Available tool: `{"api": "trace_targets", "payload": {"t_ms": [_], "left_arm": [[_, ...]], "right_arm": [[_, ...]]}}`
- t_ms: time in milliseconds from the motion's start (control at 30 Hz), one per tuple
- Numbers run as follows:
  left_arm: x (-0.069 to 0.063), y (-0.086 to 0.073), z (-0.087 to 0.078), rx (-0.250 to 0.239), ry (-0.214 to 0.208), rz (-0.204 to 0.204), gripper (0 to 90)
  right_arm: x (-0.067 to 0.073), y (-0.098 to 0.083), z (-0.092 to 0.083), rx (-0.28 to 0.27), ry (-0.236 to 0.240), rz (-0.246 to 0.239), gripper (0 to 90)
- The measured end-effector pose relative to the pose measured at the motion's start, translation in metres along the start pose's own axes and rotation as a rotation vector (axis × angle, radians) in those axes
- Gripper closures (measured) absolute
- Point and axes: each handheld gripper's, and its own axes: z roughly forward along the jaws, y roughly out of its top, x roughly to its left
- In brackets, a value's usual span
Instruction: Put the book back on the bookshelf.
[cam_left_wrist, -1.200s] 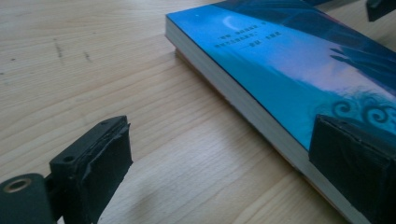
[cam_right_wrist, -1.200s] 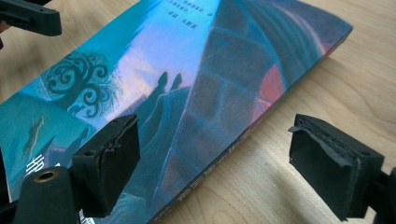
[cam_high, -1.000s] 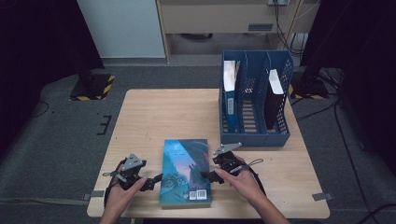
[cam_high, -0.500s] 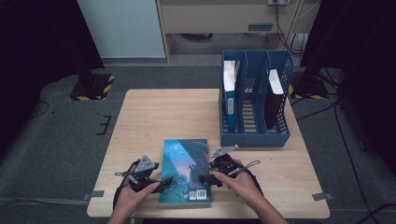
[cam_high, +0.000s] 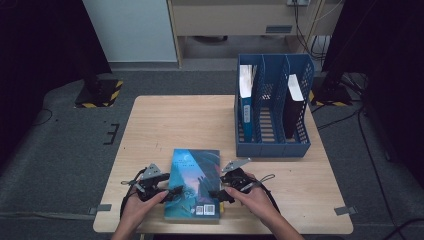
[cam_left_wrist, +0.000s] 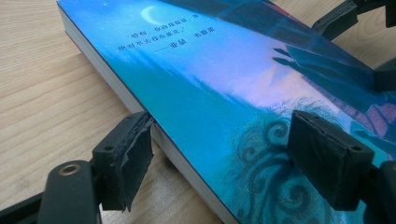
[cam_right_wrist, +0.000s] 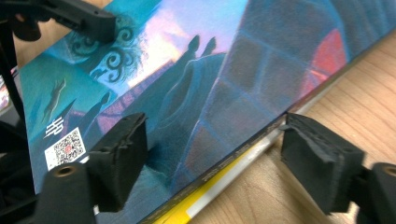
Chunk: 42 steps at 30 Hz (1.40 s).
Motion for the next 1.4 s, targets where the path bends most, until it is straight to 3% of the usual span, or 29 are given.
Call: {"api": "trace_targets", "payload": {"t_ms": [267,467,767,933,1000,1133,1267,1400], "left_arm": [[0.003,0.000,0.001,0.001,-0.013,-0.003,21.2],[0.007,0.003,0.007,-0.003,-0.041,0.004,21.4],[0.010,0.004,0.010,-0.011,-0.064,0.010,21.4],[0.009,0.006,0.010,0.001,-0.054,0.023,21.4],[0.008,0.007,0.008,0.011,-0.047,0.022,21.3],[0.010,0.006,0.006,0.020,-0.047,0.004,21.1],[0.009,0.007,0.006,0.023,-0.039,0.011,21.2],[0.009,0.007,0.006,0.026,-0.040,0.006,21.1]], "right_arm": [[-0.005,-0.001,0.004,0.003,0.032,0.027,16.8],[-0.013,-0.007,0.009,-0.004,0.093,0.098,13.1],[-0.013,-0.009,0.012,-0.035,0.095,0.080,8.2],[-0.015,-0.007,0.010,-0.040,0.087,0.108,14.0],[-0.016,-0.003,0.008,-0.025,0.082,0.096,16.2],[-0.011,0.005,-0.001,-0.078,0.064,0.085,21.3],[-0.009,0.007,0.005,-0.076,0.050,0.077,21.8],[-0.011,0.010,0.011,-0.086,0.074,0.095,23.1]]}}
